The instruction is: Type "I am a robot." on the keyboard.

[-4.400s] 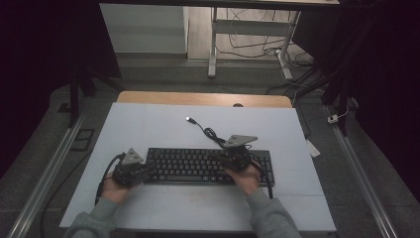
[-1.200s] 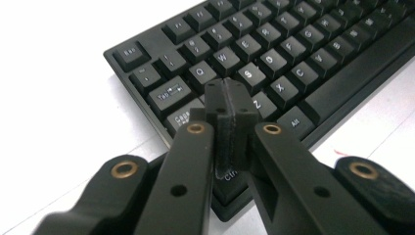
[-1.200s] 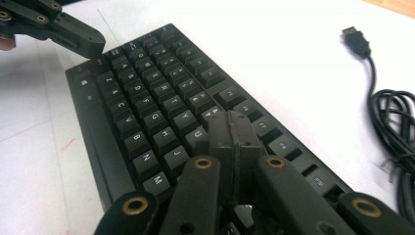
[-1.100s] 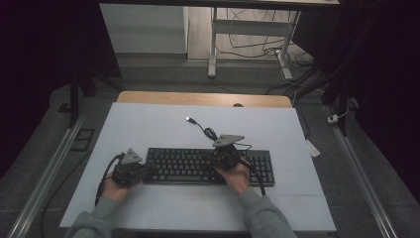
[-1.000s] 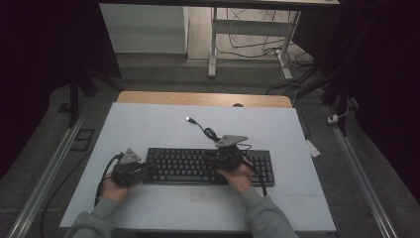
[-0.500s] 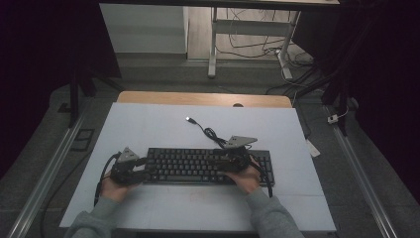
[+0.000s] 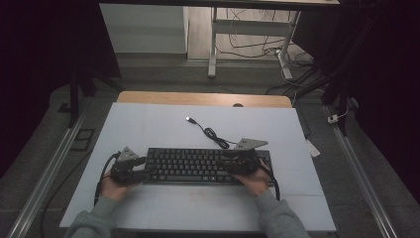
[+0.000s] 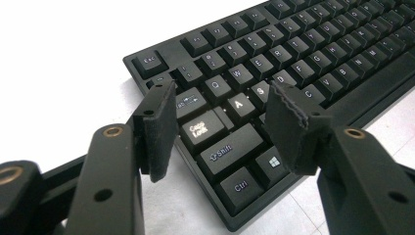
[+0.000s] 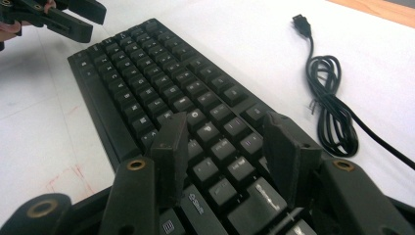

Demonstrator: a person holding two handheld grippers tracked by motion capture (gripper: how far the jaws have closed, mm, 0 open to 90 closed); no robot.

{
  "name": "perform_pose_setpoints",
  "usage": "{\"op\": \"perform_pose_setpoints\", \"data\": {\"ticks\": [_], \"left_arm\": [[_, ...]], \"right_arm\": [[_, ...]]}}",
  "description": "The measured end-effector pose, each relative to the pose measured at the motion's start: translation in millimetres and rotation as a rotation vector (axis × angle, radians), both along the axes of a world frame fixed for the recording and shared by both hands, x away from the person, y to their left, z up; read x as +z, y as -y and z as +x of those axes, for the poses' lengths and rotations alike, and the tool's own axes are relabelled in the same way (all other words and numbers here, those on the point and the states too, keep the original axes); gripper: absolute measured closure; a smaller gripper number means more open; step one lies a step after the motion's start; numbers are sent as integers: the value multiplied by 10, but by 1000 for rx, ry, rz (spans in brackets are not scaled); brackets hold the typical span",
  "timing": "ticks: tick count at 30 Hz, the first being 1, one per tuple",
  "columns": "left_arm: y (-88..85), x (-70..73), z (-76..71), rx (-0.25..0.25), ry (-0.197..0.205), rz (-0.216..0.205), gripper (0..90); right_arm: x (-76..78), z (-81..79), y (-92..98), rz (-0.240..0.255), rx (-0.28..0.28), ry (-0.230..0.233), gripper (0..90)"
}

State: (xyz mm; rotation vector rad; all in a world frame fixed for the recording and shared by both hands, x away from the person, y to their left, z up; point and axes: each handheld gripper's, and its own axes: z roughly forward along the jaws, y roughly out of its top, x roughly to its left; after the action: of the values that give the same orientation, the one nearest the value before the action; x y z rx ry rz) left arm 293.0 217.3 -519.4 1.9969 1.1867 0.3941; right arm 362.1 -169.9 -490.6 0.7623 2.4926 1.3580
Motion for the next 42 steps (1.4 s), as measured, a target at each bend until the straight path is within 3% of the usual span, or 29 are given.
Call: {"op": "perform_pose_setpoints", "data": {"ticks": [5, 13, 20, 26, 33, 39, 42], "left_arm": [[2, 7, 13, -2, 2, -4, 440], [51, 108, 49, -48, 2, -7, 425], [177, 254, 129, -152, -9, -2, 416], [384, 317, 200, -239, -15, 36, 419], [568, 382, 285, -307, -24, 47, 477], [693, 321, 278, -344, -45, 73, 544], [722, 287, 252, -359, -56, 65, 601]], "right_arm": [[4, -7, 44, 3, -10, 2, 529], [-7, -23, 50, 1, -9, -1, 529], [-18, -35, 66, 0, -12, -2, 526], [-32, -56, 81, -5, -18, -8, 524], [-47, -73, 109, -8, -25, -9, 524], [-55, -69, 122, -9, -25, -9, 524], [-54, -68, 120, -15, -23, -4, 524]]}}
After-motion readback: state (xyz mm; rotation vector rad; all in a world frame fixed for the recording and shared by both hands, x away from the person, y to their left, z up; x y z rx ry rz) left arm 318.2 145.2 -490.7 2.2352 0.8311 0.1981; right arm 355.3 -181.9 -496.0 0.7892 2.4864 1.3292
